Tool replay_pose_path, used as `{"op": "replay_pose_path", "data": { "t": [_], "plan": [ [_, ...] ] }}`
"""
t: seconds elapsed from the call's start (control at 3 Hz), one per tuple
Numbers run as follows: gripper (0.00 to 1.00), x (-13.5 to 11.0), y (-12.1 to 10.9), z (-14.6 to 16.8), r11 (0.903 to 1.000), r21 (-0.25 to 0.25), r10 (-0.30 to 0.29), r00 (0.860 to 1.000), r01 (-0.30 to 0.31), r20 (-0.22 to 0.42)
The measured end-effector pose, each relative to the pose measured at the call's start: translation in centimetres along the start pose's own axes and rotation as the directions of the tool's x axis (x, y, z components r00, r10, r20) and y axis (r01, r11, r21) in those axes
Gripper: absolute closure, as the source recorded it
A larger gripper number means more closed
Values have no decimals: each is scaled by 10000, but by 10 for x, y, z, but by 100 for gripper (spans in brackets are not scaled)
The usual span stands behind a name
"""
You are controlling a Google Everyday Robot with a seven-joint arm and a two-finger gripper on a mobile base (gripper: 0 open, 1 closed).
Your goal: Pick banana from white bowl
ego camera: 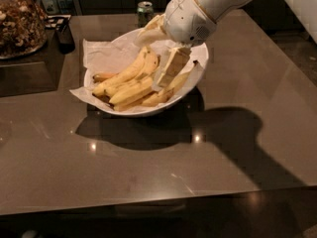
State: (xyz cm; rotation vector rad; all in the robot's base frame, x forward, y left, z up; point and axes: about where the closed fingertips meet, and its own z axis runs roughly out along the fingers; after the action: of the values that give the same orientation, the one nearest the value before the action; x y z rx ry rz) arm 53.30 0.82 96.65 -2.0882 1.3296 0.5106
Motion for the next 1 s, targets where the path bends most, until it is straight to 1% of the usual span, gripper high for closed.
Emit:
{"op": "replay_pose_path", "data": {
  "t": [0.33,0.67,1.0],
  "plan": [
    [30,4,5,15,9993,-320,217,9996,-212,174],
    [32,6,9,31,9980,-528,372,9987,-353,343],
    [39,3,9,57,9965,-817,195,9987,-156,470]
  ]
}}
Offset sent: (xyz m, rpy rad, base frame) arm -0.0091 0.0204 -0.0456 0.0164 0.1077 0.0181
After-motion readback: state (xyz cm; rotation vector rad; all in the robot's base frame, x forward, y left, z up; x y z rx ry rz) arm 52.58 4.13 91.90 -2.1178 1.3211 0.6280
